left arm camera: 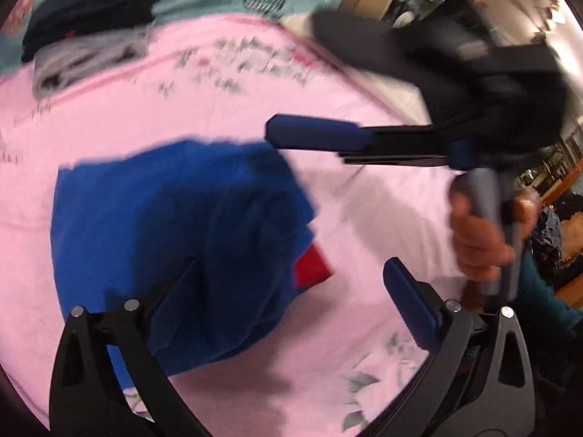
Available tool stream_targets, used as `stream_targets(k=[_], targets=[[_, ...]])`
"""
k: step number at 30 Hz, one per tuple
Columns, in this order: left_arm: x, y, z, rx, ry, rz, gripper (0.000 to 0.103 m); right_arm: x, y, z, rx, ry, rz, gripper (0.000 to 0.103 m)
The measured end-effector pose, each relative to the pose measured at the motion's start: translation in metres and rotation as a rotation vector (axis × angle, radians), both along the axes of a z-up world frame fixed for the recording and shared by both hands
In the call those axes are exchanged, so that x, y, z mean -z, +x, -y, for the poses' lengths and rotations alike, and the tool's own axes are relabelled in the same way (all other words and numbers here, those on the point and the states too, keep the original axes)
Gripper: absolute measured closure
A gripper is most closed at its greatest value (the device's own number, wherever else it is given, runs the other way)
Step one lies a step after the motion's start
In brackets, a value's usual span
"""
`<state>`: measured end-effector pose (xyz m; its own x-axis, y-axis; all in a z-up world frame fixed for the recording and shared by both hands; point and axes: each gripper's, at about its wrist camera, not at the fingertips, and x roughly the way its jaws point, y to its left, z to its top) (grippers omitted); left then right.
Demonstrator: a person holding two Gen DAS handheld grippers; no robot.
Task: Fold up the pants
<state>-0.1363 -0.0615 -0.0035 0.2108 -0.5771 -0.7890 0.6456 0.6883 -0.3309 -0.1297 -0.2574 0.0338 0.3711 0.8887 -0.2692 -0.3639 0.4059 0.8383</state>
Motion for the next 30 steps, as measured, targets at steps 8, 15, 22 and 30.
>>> stream_targets(k=[8, 15, 22, 30], targets=[[-0.022, -0.006, -0.067, -0.094, -0.075, 0.063, 0.002, 0.047, 0.005, -0.015, 0.020, -0.263, -0.174, 0.032], [-0.010, 0.040, -0.141, -0.349, -0.110, -0.088, 0.002, 0.046, -0.015, 0.050, 0.173, -0.235, -0.285, 0.025], [0.035, 0.063, -0.151, -0.385, -0.145, -0.263, 0.002, 0.077, -0.016, 0.037, 0.122, -0.222, -0.410, 0.025], [0.053, 0.076, -0.134, -0.320, -0.156, -0.325, 0.002, 0.079, 0.005, 0.011, 0.072, -0.306, -0.409, 0.025]])
